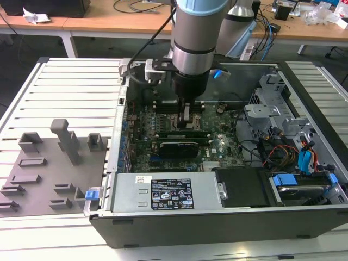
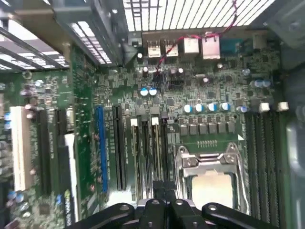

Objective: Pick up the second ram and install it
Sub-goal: 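Press down the second ram until it locks into place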

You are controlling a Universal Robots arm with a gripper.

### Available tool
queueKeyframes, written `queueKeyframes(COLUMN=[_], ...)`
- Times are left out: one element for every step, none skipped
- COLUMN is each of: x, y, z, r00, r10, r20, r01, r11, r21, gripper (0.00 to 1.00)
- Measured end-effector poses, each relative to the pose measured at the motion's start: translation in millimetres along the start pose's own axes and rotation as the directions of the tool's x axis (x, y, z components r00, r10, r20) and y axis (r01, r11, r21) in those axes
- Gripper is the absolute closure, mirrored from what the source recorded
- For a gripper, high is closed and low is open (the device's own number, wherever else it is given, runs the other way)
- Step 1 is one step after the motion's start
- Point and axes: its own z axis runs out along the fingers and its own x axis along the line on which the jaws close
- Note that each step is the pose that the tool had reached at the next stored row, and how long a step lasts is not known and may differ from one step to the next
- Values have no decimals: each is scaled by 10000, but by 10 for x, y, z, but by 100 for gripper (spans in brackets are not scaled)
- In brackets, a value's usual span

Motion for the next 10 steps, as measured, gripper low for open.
queueKeyframes(x=[-2,-3,-4,-4,-4,-4,-4,-4,-4,-4], y=[-4,-4,-4,-4,-4,-4,-4,-4,-4,-4], z=[-88,-168,-215,-222,-223,-224,-224,-224,-224,-224], r00=[10000,10000,10000,10000,10000,10000,10000,10000,10000,10000], r10=[1,1,1,0,0,0,0,0,0,0], r20=[0,0,-1,4,3,2,2,2,2,2], r01=[-1,-1,-1,0,0,0,0,0,0,0], r11=[10000,10000,10000,10000,10000,10000,10000,10000,10000,10000], r21=[-1,-1,-1,-1,-1,-1,-1,-1,-2,-1], gripper=[89,89,89,89,89,89,89,89,89,89])
